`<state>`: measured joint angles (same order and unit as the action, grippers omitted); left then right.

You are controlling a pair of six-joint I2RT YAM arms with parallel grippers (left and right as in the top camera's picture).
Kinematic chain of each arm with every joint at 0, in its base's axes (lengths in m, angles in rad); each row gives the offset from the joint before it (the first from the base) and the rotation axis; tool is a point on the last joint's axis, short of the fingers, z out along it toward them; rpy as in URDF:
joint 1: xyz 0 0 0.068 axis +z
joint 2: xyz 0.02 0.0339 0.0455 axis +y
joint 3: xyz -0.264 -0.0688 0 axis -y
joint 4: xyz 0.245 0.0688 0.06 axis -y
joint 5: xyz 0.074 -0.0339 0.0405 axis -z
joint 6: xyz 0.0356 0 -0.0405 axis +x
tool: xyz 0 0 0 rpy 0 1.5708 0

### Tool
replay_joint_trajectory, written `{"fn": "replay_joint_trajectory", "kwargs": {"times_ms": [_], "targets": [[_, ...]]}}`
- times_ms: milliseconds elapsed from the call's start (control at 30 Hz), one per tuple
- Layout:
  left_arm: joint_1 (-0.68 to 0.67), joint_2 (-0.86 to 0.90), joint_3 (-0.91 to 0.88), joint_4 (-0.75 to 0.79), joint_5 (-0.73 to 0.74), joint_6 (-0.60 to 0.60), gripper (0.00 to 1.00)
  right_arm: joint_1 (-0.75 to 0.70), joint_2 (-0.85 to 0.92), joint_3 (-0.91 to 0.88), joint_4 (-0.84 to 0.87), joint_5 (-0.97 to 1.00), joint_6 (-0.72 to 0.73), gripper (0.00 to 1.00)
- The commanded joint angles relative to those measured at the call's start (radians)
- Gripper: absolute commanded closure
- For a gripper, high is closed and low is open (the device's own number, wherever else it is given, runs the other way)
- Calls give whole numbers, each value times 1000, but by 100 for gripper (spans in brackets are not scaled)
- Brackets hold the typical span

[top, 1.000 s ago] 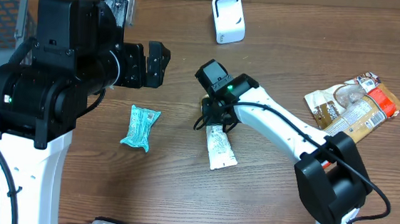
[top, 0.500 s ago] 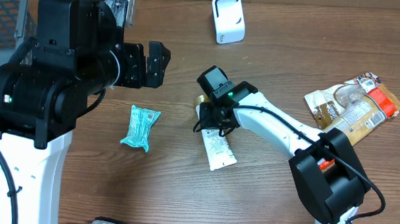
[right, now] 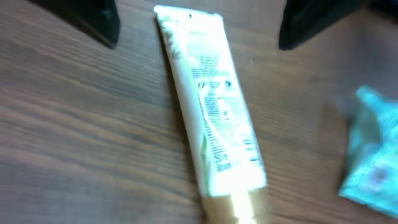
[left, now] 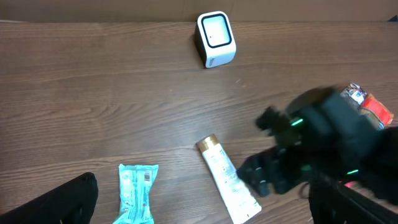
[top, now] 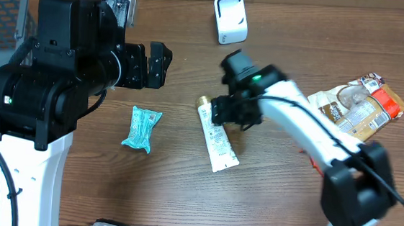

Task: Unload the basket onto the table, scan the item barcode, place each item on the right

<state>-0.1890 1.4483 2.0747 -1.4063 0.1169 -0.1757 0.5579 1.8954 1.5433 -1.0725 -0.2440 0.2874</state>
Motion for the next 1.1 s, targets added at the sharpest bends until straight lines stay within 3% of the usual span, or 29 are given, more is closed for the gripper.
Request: {"fn": "replay_joint_trajectory", "kwargs": {"times_ms": [0, 267, 533, 633, 833, 1067], "targets": [[-1, 3, 6, 3, 7, 23, 0, -38, -17, -21, 1, -183, -172, 12], [0, 4, 5, 3, 7, 22, 0, -63, 61, -208, 161, -332, -252, 11], [-1, 5, 5, 3, 6, 22, 1, -50, 185, -215, 205, -437, -289, 19], [-1, 5, 5, 3, 6, 23, 0, -44, 190, -215, 212, -443, -288, 31], [-1, 5, 5, 3, 6, 22, 1, -41, 190, -215, 252, -443, -217, 96], [-1, 5, 4, 3, 7, 22, 0, -41, 187, -213, 351, -441, -98, 96]]}}
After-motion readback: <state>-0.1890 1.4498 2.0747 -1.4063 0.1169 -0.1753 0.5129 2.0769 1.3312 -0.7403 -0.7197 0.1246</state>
